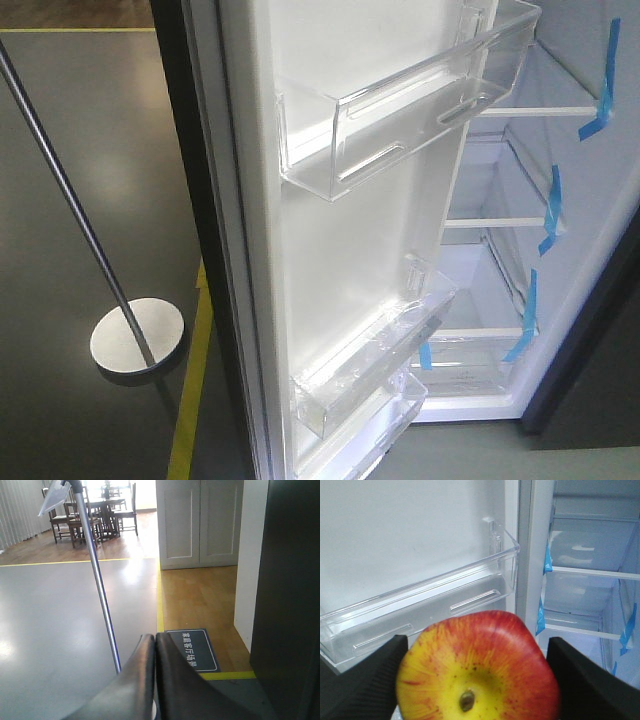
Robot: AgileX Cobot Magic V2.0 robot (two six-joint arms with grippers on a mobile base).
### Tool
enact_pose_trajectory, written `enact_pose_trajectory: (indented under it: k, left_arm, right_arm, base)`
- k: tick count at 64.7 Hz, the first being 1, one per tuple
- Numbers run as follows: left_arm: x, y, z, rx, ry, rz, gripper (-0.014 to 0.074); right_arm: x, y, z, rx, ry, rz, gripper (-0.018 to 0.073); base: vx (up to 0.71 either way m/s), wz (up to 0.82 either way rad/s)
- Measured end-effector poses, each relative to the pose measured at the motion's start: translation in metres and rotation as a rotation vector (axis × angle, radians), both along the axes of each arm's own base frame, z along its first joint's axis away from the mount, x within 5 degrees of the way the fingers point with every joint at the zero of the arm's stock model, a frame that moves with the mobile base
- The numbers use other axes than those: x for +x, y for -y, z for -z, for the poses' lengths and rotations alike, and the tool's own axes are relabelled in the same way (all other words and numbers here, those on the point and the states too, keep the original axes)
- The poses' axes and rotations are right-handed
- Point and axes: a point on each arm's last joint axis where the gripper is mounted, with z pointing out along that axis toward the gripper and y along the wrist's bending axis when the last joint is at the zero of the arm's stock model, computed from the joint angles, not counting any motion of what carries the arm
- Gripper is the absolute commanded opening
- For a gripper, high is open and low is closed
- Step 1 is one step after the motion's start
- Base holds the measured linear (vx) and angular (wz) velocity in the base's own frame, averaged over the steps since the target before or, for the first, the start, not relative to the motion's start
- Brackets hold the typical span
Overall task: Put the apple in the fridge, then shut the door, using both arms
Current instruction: 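Raise the apple with the right gripper over the upper clear door bin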
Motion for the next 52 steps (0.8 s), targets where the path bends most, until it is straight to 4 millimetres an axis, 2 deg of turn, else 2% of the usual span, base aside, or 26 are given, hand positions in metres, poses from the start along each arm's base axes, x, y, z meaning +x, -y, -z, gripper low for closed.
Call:
enact_pose_trajectory:
  k: [52]
  left_arm:
    - [0.0, 0.0, 0.0, 0.0, 0.0, 0.0, -0.0006]
  right_arm:
    - [0.0, -0.0017, -0.0014, 0.022, 0.01, -0.012, 0.0185]
  base:
    - [0.0, 0.0]
